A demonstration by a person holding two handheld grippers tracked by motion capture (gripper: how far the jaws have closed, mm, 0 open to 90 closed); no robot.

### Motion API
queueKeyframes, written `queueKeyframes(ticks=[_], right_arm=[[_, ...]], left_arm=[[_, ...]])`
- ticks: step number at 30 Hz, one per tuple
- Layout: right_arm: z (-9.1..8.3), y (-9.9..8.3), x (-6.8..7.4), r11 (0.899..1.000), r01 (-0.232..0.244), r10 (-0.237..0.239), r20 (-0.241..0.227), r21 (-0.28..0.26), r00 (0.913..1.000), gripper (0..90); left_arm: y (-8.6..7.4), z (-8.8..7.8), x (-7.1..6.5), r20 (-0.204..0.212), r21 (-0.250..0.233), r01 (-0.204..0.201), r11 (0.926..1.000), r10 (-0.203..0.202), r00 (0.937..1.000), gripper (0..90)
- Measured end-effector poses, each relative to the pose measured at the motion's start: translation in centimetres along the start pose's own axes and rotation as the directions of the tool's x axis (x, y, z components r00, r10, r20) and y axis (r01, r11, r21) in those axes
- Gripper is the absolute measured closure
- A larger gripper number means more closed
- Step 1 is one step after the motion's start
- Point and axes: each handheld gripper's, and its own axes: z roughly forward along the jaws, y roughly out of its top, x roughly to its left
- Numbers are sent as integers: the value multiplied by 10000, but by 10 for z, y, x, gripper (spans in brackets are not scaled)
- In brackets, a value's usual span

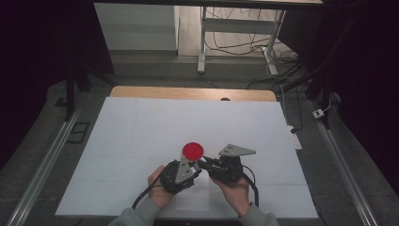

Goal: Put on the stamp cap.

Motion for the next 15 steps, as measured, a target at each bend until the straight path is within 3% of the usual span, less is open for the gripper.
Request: queueKeyframes(ticks=[6,15], right_arm=[[2,-2,1,10000,41,-41,46,14,10000,760],[-2,0,0,9999,70,-70,20,-87,10000,759]], left_arm=[[0,-1,1,-3,84,-60,9999,60,10000,657],[-2,1,2,180,-22,258,9997,-258,9995,654]])
